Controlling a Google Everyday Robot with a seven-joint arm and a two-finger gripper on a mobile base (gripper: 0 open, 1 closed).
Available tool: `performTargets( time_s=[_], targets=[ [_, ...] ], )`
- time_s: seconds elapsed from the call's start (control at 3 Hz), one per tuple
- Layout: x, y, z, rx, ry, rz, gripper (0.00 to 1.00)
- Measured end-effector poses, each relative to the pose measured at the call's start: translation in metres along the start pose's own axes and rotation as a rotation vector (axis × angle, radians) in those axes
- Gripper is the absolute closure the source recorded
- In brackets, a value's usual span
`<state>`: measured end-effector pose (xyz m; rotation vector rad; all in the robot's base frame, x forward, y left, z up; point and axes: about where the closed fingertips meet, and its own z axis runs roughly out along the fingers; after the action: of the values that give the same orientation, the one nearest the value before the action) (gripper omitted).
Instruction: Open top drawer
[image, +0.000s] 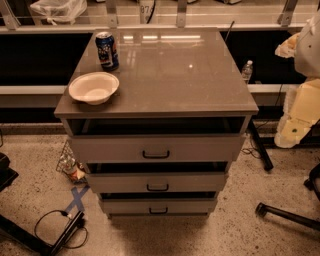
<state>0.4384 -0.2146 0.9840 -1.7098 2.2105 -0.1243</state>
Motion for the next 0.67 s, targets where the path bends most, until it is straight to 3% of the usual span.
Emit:
performTargets(
  time_s=[0.67],
  targets=[
    [0.0043, -0.0007, 0.0098, 0.024, -0.016, 0.010, 0.00]
  ],
)
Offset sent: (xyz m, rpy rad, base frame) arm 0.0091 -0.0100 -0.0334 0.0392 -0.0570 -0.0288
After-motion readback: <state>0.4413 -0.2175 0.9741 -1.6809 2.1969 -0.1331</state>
